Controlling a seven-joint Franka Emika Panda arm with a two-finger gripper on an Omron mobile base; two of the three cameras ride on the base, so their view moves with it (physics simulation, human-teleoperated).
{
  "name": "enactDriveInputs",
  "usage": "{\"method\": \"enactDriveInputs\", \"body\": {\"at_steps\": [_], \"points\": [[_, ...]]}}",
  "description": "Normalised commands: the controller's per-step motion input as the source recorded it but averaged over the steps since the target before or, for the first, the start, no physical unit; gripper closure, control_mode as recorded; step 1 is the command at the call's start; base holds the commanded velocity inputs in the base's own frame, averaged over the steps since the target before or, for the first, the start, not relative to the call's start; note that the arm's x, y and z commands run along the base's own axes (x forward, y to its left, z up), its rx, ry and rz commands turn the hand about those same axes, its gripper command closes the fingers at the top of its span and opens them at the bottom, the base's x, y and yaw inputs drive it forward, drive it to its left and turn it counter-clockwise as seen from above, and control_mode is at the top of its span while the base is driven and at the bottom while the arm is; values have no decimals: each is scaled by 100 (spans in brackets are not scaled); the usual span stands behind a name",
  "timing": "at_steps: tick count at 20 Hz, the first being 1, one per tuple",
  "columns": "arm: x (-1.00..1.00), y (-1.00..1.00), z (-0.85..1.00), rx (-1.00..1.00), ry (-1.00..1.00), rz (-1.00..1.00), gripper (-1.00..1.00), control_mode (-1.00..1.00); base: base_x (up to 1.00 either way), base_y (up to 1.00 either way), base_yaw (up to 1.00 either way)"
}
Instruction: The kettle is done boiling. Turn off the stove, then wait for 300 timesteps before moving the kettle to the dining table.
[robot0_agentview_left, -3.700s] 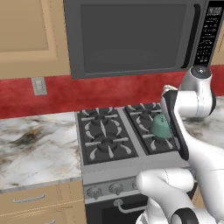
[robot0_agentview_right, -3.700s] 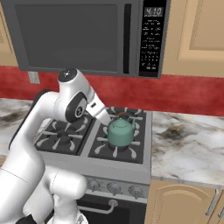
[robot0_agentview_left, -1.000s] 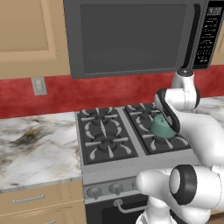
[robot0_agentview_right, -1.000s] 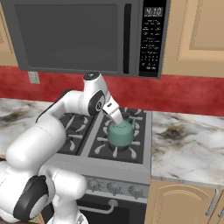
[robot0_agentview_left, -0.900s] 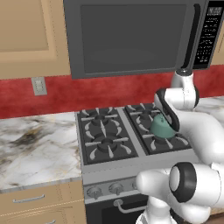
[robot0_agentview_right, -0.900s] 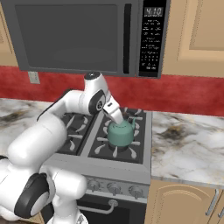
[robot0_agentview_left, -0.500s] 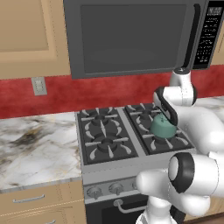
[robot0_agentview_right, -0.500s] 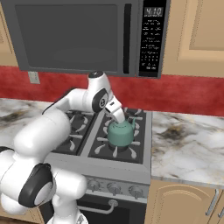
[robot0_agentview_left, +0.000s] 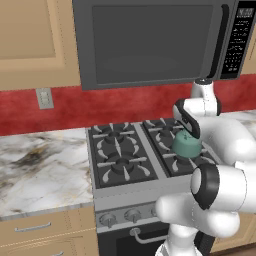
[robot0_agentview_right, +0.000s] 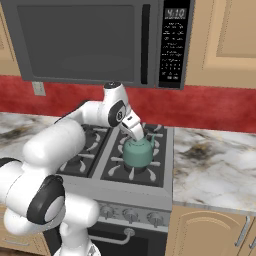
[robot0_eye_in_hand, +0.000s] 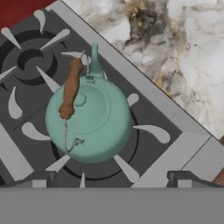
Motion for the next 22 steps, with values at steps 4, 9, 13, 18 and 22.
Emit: {"method": "enactDriveInputs", "body": {"at_steps": [4,9,13,18,22], "points": [[11,-1,-10,0,0,0,-100,-100,0,0,0],[10,-3,-7,0,0,0,-100,-100,0,0,0],[8,-6,-8,0,0,0,-100,-100,0,0,0],[9,-3,-7,0,0,0,-100,-100,0,0,0],[10,0,-1,0,0,0,-100,-100,0,0,0]]}}
